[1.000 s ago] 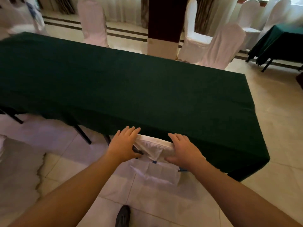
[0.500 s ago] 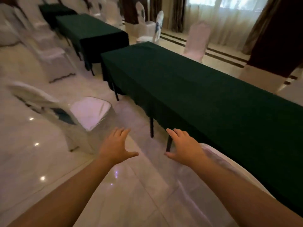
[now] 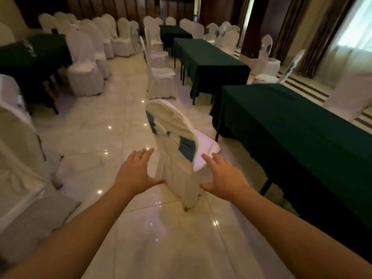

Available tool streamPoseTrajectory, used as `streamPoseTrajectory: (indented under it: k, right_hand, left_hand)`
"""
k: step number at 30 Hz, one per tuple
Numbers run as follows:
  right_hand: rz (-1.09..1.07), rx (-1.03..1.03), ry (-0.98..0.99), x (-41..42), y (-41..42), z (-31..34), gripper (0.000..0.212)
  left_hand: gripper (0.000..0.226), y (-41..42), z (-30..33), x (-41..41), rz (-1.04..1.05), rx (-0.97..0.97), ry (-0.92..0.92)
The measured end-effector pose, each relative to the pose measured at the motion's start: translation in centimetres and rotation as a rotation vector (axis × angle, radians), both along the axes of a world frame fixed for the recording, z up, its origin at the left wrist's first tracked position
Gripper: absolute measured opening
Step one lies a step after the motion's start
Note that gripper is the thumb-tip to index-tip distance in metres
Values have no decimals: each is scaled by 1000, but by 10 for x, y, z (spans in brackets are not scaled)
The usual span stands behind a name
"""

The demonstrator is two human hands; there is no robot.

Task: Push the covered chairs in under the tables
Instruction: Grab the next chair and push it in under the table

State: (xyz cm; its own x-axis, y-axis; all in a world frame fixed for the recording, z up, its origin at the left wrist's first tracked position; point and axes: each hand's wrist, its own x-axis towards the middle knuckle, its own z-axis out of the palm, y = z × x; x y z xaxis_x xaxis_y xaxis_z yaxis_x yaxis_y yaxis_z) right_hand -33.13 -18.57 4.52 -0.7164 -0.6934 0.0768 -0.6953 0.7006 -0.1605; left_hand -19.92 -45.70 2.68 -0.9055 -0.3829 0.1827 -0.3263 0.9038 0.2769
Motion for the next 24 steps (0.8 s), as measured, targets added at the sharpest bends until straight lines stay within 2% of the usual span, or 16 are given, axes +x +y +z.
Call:
streamPoseTrajectory:
  k: [4,9,15,24]
  right_hand:
    - [-15,-44,46,-9,-104,18,97]
    - [-44,-113,34,-36,-186,42,94]
    - [-136,-135,52,-92,-238,47,93]
    - [-289,-151,-56,-215,-293,0,96]
  left_hand:
    - [119,-99,14,-12,33,-36,21]
    - [119,-189,38,-50,21,-31,33]
    - [116,-241,49,-116,-23,-26,20]
    - [118,-306,33,-263,-168,-39,-52]
